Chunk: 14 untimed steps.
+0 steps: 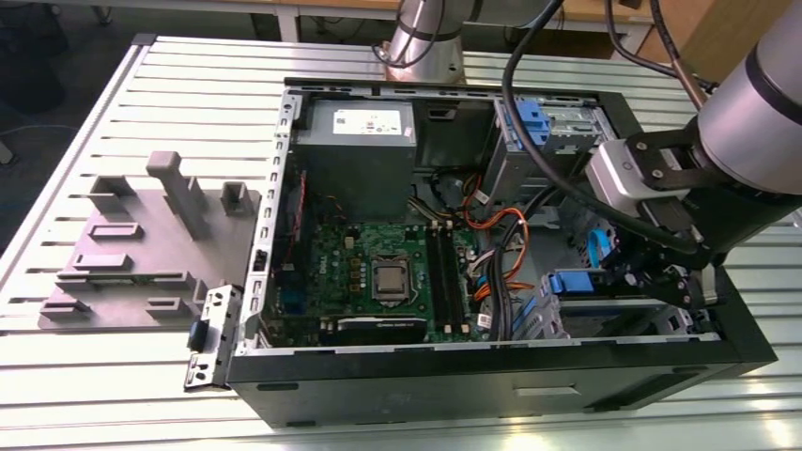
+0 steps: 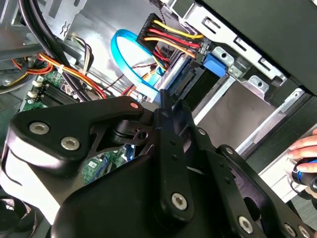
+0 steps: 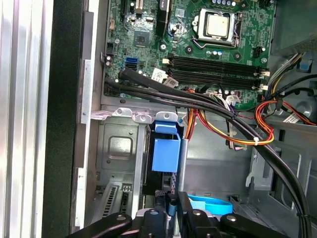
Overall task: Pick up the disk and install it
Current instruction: 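Insert the first disk wire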
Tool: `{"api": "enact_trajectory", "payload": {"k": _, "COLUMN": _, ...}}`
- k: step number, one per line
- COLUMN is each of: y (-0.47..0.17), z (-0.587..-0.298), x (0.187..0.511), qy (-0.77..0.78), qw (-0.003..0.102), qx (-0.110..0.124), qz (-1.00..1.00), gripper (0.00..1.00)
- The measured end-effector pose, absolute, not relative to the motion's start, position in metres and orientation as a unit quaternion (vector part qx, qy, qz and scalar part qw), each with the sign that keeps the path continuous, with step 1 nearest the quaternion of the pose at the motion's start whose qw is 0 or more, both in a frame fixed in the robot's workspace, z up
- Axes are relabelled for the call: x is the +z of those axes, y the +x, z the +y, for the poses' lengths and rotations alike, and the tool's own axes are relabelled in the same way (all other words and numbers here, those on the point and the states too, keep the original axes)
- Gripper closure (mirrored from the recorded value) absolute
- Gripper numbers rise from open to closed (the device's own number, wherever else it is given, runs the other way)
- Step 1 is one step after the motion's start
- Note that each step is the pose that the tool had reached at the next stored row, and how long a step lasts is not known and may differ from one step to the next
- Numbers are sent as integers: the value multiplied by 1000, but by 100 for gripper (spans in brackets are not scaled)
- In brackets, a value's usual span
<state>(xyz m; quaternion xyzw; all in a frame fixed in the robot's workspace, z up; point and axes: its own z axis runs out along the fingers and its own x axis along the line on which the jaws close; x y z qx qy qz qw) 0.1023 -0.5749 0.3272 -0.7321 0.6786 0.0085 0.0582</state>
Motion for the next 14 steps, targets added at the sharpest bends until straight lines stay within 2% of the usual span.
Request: {"api": "enact_trajectory", "payload": {"k": 14, "y": 102, "z": -575, "x": 349, "qy": -732, "qw": 58, "qx": 8, "qz": 679, "gripper": 77}}
